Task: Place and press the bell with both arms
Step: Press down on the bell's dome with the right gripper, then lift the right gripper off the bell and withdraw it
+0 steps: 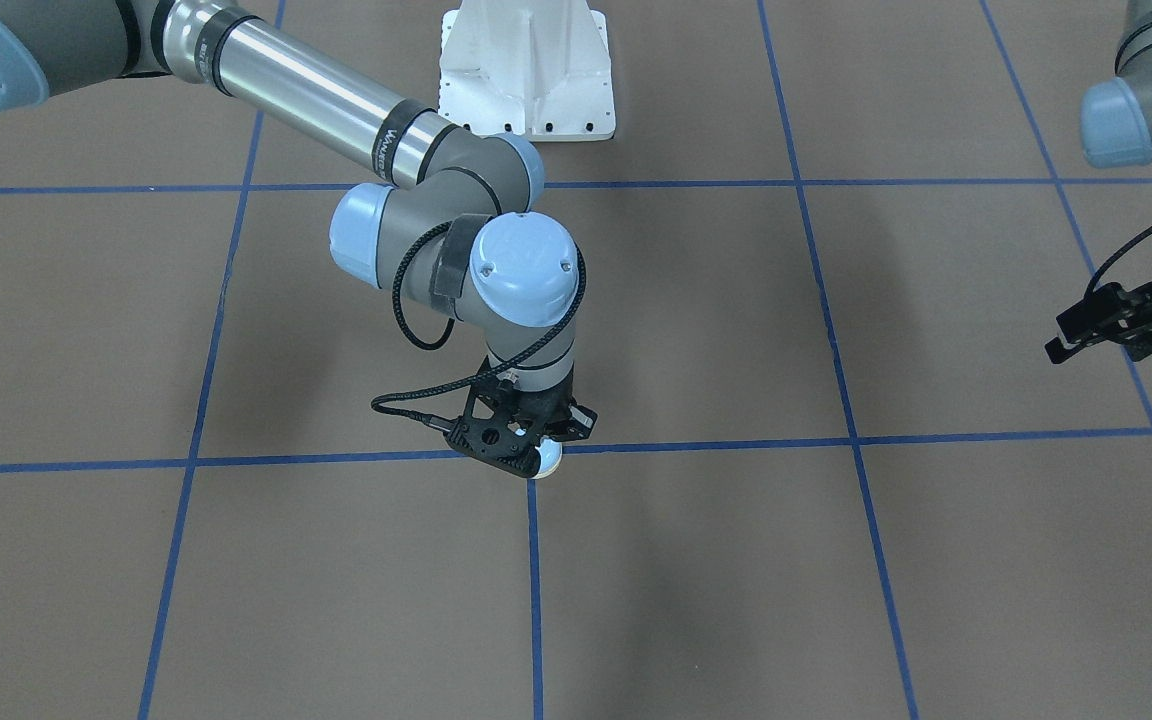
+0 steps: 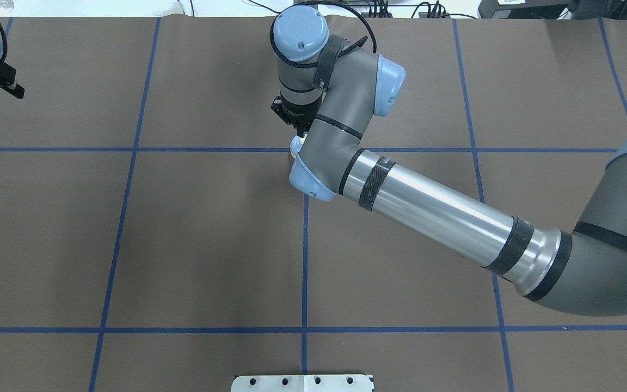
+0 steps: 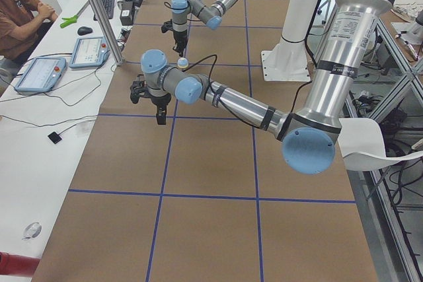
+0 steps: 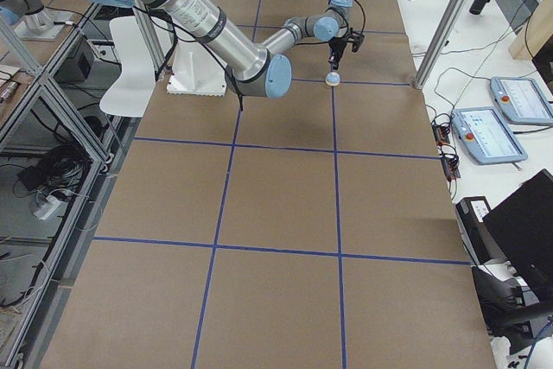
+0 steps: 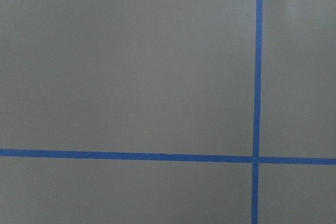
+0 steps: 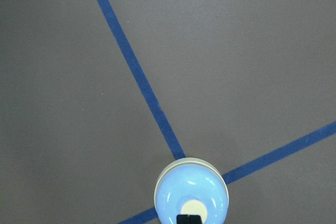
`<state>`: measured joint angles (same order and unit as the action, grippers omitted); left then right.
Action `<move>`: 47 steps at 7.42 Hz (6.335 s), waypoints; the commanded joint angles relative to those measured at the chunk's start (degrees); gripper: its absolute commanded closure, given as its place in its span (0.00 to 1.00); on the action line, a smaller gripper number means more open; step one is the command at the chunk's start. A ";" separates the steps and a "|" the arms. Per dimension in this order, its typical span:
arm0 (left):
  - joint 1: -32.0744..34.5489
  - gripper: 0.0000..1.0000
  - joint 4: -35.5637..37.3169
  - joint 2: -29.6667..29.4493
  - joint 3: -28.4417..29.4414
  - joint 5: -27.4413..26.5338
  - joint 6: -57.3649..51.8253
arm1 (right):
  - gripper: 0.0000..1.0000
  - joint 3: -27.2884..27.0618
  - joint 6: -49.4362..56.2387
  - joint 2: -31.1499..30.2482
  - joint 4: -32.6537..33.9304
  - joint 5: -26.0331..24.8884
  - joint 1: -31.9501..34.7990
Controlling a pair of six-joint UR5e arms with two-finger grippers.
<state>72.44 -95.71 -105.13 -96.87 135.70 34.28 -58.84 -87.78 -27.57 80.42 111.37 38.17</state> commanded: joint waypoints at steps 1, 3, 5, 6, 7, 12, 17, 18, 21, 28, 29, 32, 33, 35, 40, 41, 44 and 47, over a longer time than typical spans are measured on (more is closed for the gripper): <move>-0.11 0.00 0.00 -0.07 0.11 0.00 0.00 | 1.00 0.22 0.07 -0.02 -0.52 -0.80 -0.02; -0.11 0.00 0.00 -0.16 0.11 0.00 0.00 | 1.00 0.74 -0.02 -0.20 -4.13 -1.33 -0.02; -0.11 0.00 0.00 -0.16 0.11 0.00 0.00 | 1.00 0.75 0.07 -0.72 -4.22 -1.77 -0.02; -0.11 0.00 0.00 -0.16 0.11 0.00 0.00 | 1.00 0.75 0.07 -1.16 -4.74 -1.77 -0.02; -0.11 0.00 0.00 -0.16 0.11 0.00 0.09 | 1.00 0.75 0.07 -1.51 -4.75 -1.86 -0.02; -0.11 0.00 0.00 -0.07 0.11 0.00 0.09 | 1.00 0.75 -0.02 -1.78 -4.83 -1.86 -0.55; -0.11 0.00 0.00 -0.07 0.11 0.00 0.09 | 1.00 0.84 -0.02 -1.96 -4.83 -1.95 -1.08; -0.11 0.00 0.00 -0.07 0.19 0.00 0.09 | 1.00 0.84 -0.02 -1.87 -4.83 -1.95 -1.08; -0.11 0.00 0.00 -0.25 0.19 0.00 0.09 | 1.00 0.84 -0.02 -1.87 -4.83 -1.95 -1.08; -0.11 0.00 0.00 -0.25 0.28 0.00 0.09 | 1.00 -0.13 -0.02 -1.87 -4.75 -1.77 -0.37; -0.11 0.00 0.00 -0.25 0.20 0.00 0.09 | 1.00 -0.04 -0.02 -2.56 -4.75 -1.77 -0.81; -0.20 0.00 0.70 -0.42 0.19 0.00 0.09 | 1.00 -0.39 -0.20 -2.58 -4.75 -1.77 -1.08; -0.20 0.00 0.70 -0.43 0.19 0.00 0.09 | 1.00 -0.83 -0.37 -2.14 -4.75 -1.51 -0.30; -0.20 0.00 0.70 -0.43 0.19 0.00 0.18 | 1.00 -2.50 -0.29 -1.87 -4.66 0.59 1.72; -0.02 0.00 0.70 -0.34 0.02 0.00 -0.09 | 0.00 -14.31 6.09 -8.25 2.76 4.29 6.29; 0.24 0.00 0.62 -0.16 -0.16 -0.17 -0.17 | 0.00 -23.16 13.79 -13.07 11.08 4.29 7.70; 3.13 0.00 0.61 2.02 -0.68 -0.88 -7.67 | 0.00 -40.17 38.31 -28.71 24.25 4.47 15.76; 9.28 0.00 0.09 9.13 -0.77 -0.70 -17.36 | 0.00 -46.97 62.39 -45.23 24.00 6.74 24.99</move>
<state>79.29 -95.37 -98.91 -97.62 135.02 21.29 -103.48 -36.04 -65.77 104.49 116.67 58.67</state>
